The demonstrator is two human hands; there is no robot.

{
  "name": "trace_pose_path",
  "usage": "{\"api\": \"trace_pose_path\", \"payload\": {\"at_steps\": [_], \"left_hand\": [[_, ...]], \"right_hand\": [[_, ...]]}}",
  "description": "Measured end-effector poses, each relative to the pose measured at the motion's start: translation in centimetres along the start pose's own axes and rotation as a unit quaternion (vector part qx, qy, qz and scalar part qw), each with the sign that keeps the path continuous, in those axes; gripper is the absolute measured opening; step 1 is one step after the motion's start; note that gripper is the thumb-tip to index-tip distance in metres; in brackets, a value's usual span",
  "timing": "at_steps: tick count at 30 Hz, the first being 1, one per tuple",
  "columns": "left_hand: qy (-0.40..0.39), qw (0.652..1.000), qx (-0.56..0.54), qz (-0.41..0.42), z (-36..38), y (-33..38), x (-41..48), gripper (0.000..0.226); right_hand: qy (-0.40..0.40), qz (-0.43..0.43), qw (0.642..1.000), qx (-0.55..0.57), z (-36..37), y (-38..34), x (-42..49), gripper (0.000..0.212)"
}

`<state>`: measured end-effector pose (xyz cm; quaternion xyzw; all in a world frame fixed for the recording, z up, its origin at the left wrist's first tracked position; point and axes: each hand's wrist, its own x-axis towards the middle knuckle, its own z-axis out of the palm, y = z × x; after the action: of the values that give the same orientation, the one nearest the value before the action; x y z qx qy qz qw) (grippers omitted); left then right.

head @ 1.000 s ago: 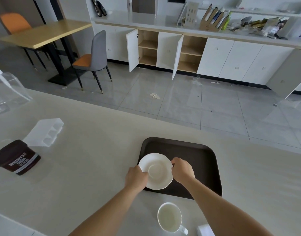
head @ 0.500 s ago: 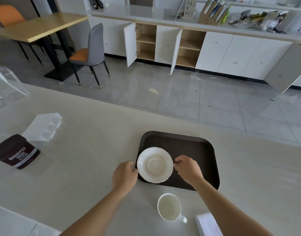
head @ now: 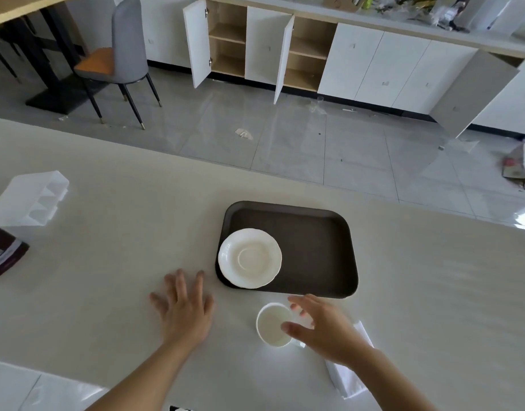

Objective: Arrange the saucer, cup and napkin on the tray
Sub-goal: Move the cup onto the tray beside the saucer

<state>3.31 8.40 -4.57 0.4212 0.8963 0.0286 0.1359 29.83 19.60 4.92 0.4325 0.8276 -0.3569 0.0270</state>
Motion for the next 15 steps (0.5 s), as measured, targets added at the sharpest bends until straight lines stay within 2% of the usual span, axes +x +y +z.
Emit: {"api": "trace_pose_path", "payload": {"at_steps": [5,9,15], "left_hand": [[0.039,0.999,0.004,0.007,1.4,-0.4,0.2,0.065],[0.057,0.998,0.0,0.005,2.0,-0.5,0.2,0.066],[0.08,0.997,-0.01,0.001,2.0,-0.4,0.1,0.065]], "right_hand": [[-0.004,-0.003,1.0,0.004,0.9,1.0,-2.2,0.078],[-0.008,0.016,1.0,0.006,2.1,1.4,-2.5,0.058],[0.051,0.022,0.998,0.01,2.9,1.4,-2.2,0.021]]}}
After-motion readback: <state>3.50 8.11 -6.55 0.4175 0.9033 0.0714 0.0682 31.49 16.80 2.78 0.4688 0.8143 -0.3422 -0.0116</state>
